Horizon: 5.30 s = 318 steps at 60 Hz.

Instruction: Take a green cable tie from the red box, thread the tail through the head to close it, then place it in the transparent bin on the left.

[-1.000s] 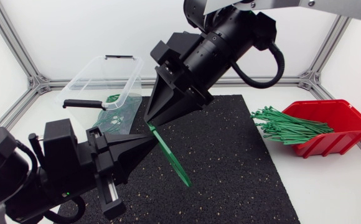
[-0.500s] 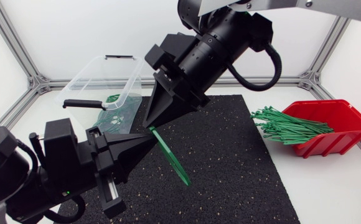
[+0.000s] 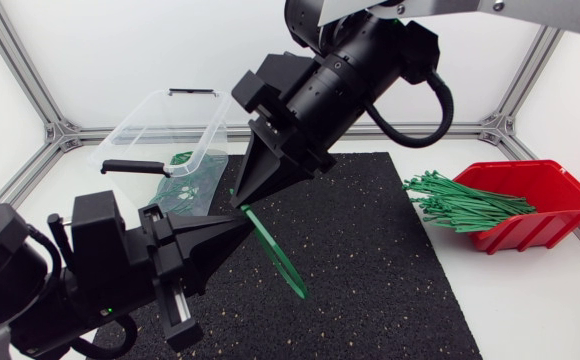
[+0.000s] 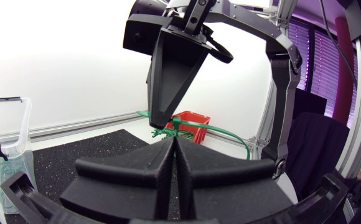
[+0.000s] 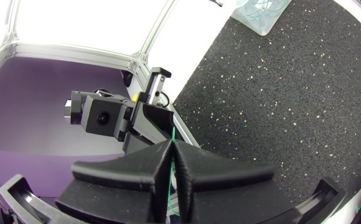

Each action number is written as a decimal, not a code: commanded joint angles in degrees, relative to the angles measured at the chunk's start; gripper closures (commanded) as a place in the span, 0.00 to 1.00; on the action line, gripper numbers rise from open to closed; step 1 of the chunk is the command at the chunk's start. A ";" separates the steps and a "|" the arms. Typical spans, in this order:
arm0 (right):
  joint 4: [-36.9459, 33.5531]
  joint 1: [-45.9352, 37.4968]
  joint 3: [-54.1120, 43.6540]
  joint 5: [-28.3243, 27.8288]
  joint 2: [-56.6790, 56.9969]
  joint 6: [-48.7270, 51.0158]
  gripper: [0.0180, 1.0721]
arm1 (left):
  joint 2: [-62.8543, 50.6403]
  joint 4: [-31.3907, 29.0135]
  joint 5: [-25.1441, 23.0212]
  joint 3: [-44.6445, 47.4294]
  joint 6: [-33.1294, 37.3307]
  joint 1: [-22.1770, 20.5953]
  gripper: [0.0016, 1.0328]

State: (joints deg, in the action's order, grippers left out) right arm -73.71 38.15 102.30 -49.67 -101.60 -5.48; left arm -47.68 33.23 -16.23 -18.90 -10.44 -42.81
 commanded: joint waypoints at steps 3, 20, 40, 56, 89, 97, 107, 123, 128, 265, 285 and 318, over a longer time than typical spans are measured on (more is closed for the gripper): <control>-0.91 0.17 -1.67 0.01 0.88 1.17 0.94 | -0.48 1.04 -0.38 1.14 0.68 0.18 0.97; -0.47 0.78 -0.17 -0.60 0.18 1.17 0.94 | -0.57 0.52 0.85 1.23 0.68 -5.45 0.97; -0.29 1.40 1.41 -0.69 -1.58 1.08 0.94 | 0.13 -0.89 3.75 1.32 0.77 -10.37 0.97; -0.29 1.66 0.97 -0.34 -1.67 1.08 0.94 | 0.75 -1.33 3.75 1.41 0.77 -10.02 0.97; 0.50 1.66 -2.11 3.18 1.93 -0.68 0.38 | 3.30 -4.23 1.73 0.79 0.77 -3.60 0.97; 0.15 1.31 -2.37 3.18 2.37 -0.59 0.04 | 4.09 -5.46 1.73 0.61 0.77 -3.51 0.97; 0.50 -0.71 -1.32 3.97 2.64 -0.68 0.04 | 4.53 -6.95 1.73 0.17 0.77 -3.34 0.97; 1.11 -4.84 -1.40 8.54 2.81 -0.85 0.04 | 6.02 -16.09 -0.56 -4.84 2.61 5.10 0.97; 2.17 -5.28 -1.67 10.56 2.90 -2.70 0.04 | 5.93 -19.96 -0.65 -8.35 3.76 8.88 0.97; 18.61 -14.07 -16.26 60.13 22.85 11.80 0.04 | -26.85 -38.95 23.70 -50.27 29.33 37.45 0.04; 28.36 -26.11 -28.82 59.60 33.84 16.46 0.04 | -16.39 -37.98 22.64 -40.52 28.81 41.05 0.04; 43.13 -36.22 -51.68 59.95 55.46 20.15 0.04 | 6.46 -35.25 19.74 -21.97 26.52 43.33 0.04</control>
State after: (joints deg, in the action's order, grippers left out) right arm -32.12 3.97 53.69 9.91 -48.29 13.76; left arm -44.34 -2.76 3.68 -43.66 17.30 0.69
